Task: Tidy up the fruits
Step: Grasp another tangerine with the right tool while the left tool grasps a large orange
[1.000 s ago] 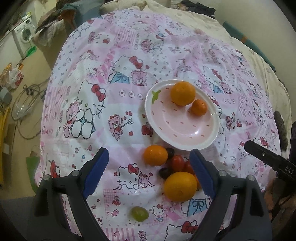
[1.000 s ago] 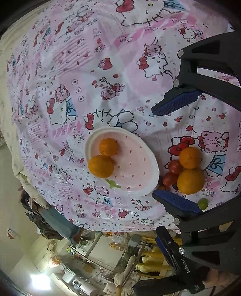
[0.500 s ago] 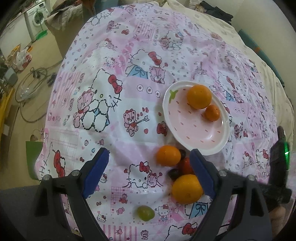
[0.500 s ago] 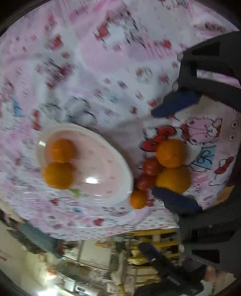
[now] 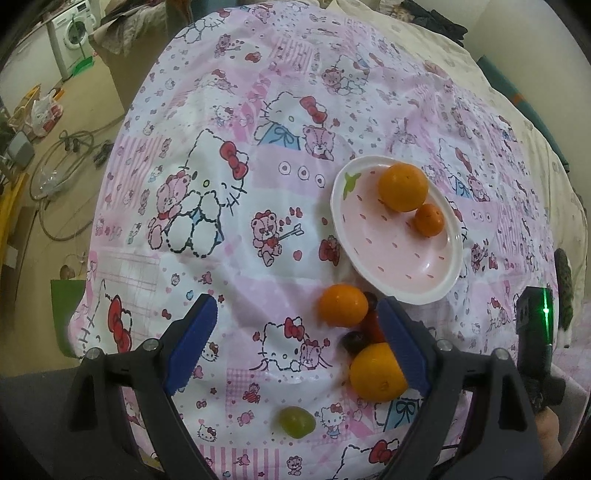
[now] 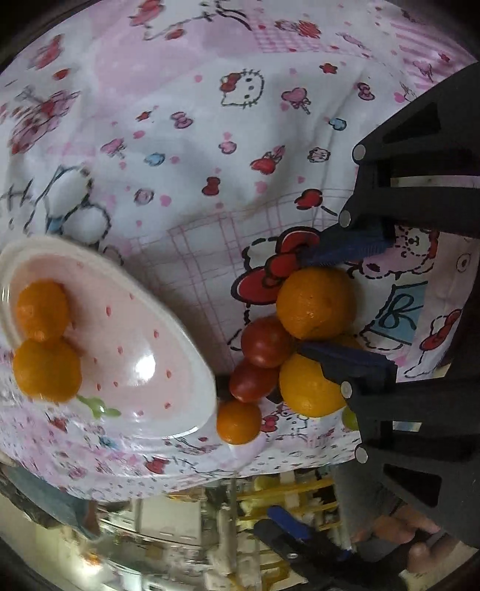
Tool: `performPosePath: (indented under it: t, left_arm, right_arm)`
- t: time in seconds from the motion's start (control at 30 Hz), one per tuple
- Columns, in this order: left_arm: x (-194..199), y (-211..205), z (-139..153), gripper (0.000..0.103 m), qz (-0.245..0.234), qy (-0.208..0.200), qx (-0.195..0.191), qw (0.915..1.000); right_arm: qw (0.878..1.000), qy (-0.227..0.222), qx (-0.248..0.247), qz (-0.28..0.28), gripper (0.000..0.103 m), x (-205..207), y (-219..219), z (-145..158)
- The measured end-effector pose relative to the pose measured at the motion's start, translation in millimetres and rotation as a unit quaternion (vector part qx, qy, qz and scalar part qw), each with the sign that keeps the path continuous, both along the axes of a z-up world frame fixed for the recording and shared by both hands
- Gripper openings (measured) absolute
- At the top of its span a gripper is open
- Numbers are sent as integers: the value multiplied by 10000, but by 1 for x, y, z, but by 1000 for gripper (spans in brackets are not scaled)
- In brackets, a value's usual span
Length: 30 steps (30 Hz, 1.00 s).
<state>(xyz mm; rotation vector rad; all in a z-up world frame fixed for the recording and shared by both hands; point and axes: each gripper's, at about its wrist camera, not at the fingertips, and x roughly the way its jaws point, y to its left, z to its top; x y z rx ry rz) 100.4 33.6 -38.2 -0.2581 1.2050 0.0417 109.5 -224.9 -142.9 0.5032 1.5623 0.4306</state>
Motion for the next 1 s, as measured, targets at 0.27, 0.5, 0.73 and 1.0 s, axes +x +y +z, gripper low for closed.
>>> performPosePath:
  t: [0.27, 0.5, 0.73, 1.0]
  left_arm:
    - [0, -14, -16, 87, -171, 287, 79, 9994]
    - [-3, -61, -30, 87, -876, 479, 225, 9947]
    - [-7, -101, -55, 87, -1387, 788, 432, 9862]
    - [-8, -136, -86, 74, -1822, 1099, 921, 9728]
  right_arm:
    - [9959, -699, 41, -572, 42, 4, -34, 35]
    - [9880, -1122, 68, -1056, 41, 7, -58, 55]
    - [9828, -1199, 103, -1404, 42, 6, -79, 62]
    - [9818, -1212, 126, -1457, 42, 1, -90, 66]
